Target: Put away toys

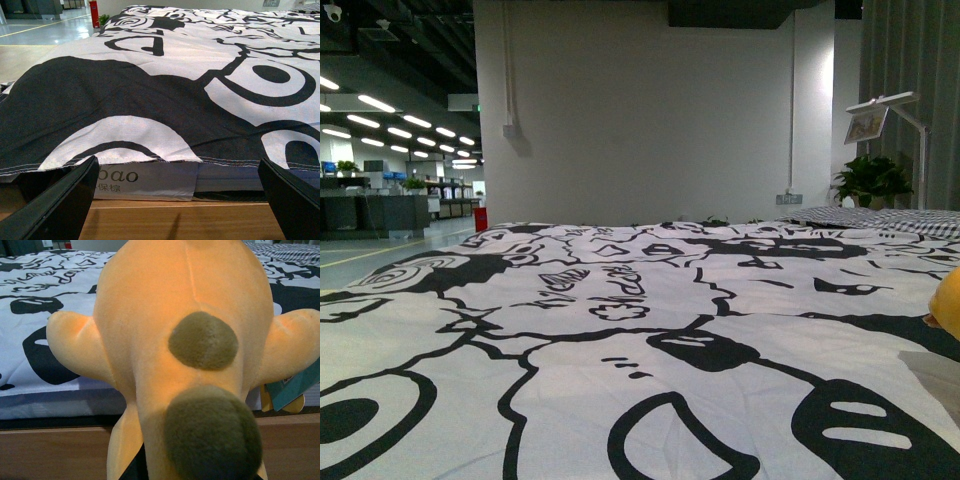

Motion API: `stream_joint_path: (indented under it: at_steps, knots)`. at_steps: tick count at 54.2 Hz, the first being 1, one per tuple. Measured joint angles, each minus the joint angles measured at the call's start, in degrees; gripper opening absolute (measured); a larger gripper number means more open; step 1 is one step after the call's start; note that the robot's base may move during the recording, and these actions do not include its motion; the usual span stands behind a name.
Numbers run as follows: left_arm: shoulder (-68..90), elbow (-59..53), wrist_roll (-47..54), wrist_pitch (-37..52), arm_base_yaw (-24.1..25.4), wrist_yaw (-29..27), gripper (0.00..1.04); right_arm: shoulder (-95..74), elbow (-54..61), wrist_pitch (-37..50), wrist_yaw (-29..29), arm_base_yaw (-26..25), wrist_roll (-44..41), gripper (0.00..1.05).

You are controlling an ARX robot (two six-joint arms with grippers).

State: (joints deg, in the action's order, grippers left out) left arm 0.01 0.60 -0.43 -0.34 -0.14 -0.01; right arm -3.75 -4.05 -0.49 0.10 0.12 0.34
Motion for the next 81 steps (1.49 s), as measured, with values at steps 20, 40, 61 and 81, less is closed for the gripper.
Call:
stream_joint_path:
  at_steps: [20,40,61,81]
  knots:
    - [0.0,-0.02,0.0,0.0,0.0,0.0,0.98,1.92,1.86,0.28,0.02,0.0,-0.02,0.07]
    - [0.0,-0.02,0.0,0.0,0.0,0.0,0.98,3.39,3.21,0.39,-0.09,0.0,0.0,0.07]
    - [0.0,-0.02,0.0,0.0,0.04,-0.33,0.98,3.39,3.21,0.39,-0.52,0.0,-0.02,0.07]
    - [0.0,-0.02,0.0,0.0,0.04,0.0,0.98,3.37,3.21,0.37,0.33,-0.09,0.0,0.07]
